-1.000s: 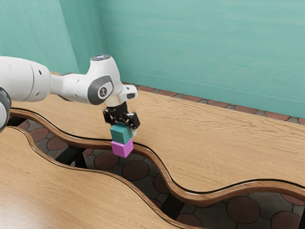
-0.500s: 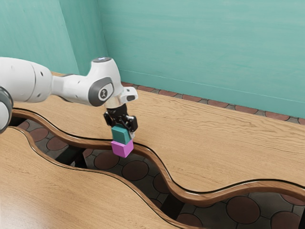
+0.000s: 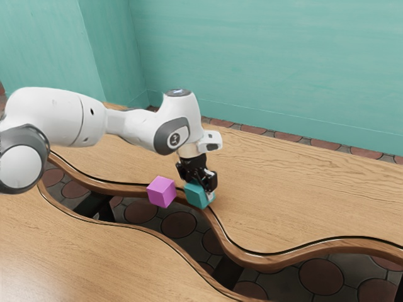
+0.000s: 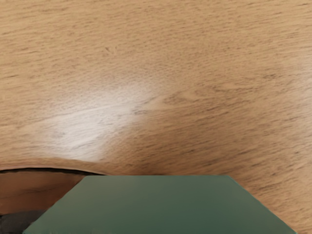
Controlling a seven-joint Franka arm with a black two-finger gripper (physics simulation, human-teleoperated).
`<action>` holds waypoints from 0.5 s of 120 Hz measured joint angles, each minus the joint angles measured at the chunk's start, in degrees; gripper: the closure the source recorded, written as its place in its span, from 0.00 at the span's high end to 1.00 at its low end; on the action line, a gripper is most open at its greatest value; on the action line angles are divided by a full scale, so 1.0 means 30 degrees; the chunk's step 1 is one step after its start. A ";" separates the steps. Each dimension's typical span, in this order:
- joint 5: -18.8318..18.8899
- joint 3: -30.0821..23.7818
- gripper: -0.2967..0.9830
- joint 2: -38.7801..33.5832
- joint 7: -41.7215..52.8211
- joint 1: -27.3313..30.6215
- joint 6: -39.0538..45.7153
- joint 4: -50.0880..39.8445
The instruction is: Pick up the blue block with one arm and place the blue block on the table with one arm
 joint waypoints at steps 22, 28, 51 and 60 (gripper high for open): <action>-0.0091 0.0015 0.65 0.0104 0.0082 -0.0225 -0.0029 0.0106; -0.0092 0.0017 0.67 0.0006 0.0110 -0.0258 -0.0035 0.0141; -0.0234 -0.0602 0.73 -0.8245 0.0935 -0.0370 -0.2372 0.0152; -0.0329 -0.1265 0.74 -1.1302 0.2373 -0.0536 -0.5982 0.0166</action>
